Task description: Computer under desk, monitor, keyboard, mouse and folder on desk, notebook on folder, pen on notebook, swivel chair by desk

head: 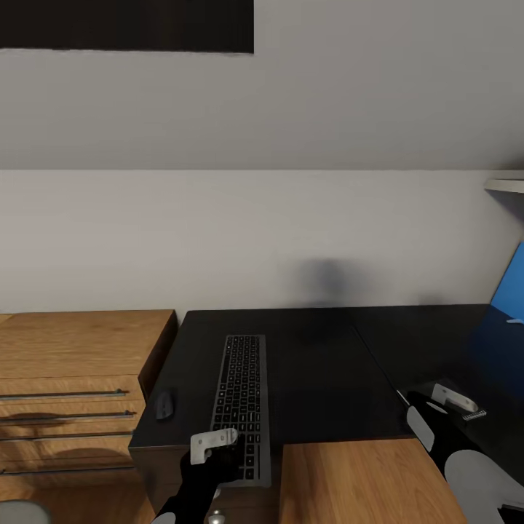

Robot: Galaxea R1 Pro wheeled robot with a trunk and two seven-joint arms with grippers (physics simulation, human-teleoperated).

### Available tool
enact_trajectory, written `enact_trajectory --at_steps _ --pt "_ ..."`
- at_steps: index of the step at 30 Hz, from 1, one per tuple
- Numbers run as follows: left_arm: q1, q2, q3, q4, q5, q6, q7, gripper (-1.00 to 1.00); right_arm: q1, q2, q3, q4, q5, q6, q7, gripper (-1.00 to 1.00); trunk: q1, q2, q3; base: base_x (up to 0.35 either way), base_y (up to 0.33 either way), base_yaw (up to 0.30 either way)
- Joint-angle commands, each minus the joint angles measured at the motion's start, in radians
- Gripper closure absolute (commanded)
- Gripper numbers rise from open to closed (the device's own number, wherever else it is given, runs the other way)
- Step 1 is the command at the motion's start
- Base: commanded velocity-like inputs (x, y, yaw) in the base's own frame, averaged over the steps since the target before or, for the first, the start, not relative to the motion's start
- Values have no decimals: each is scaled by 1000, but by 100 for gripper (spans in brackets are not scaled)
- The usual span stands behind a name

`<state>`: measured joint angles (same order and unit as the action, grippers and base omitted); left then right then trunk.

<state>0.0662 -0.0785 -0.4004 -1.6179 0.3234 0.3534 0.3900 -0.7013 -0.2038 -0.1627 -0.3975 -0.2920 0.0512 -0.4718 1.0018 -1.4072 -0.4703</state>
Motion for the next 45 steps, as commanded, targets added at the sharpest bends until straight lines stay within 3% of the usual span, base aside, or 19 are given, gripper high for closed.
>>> enact_trajectory --at_steps 1,45 --pt "0 0 -1 -2 9 2 7 -100 0 0 0 -1 -11 6 -4 -100 0 -1 -1 0 0 0" --pt "0 0 -1 0 9 1 7 -100 0 1 0 -2 -12 38 0 -100 0 -1 -1 -32 29 0"
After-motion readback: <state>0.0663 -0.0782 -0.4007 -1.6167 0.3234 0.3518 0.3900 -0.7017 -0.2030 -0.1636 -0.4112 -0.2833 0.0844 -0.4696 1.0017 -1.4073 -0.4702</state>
